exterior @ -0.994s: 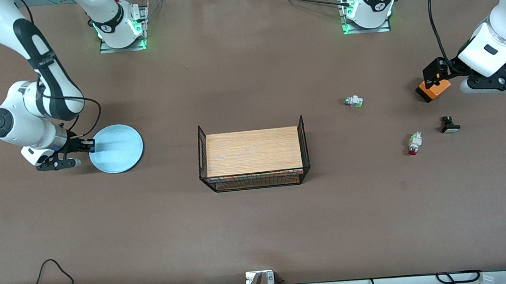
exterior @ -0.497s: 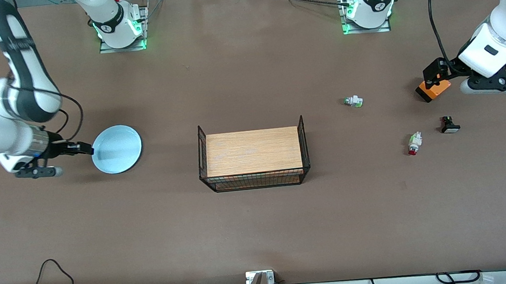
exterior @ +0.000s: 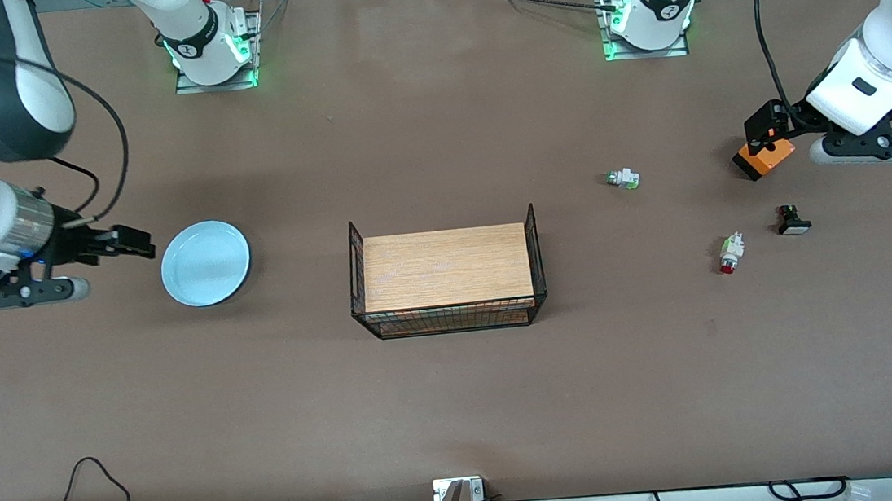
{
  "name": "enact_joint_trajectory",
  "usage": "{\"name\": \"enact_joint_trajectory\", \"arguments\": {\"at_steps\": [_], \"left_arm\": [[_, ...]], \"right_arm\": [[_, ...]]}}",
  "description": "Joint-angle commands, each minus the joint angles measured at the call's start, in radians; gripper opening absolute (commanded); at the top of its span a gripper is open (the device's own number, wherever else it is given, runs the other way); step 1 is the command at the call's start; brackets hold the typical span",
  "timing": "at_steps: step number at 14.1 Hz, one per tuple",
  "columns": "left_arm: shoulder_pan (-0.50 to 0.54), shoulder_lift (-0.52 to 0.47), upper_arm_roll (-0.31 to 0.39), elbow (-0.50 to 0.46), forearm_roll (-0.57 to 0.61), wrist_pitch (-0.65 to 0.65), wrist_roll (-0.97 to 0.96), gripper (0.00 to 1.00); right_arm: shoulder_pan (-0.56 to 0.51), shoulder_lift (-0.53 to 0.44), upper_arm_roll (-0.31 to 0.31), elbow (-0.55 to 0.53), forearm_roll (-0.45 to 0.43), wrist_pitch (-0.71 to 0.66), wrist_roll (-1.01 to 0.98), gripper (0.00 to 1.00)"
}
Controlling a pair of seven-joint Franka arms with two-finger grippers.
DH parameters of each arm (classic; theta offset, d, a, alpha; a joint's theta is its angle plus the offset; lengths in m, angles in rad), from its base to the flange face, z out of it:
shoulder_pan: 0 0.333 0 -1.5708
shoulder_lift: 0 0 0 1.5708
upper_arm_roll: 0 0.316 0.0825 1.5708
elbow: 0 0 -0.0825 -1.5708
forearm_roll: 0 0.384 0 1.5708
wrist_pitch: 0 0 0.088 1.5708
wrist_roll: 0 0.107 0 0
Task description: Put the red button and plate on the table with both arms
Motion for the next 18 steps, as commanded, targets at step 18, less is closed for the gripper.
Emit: {"name": "enact_joint_trajectory", "arguments": {"at_steps": [18], "left_arm": [[-0.006, 0.013, 0.003, 0.036, -0.021, -0.053, 0.010, 1.00]], "right_arm": [[0.002, -0.142, -0.103, 0.051, -0.025, -0.152, -0.041, 1.00]]}}
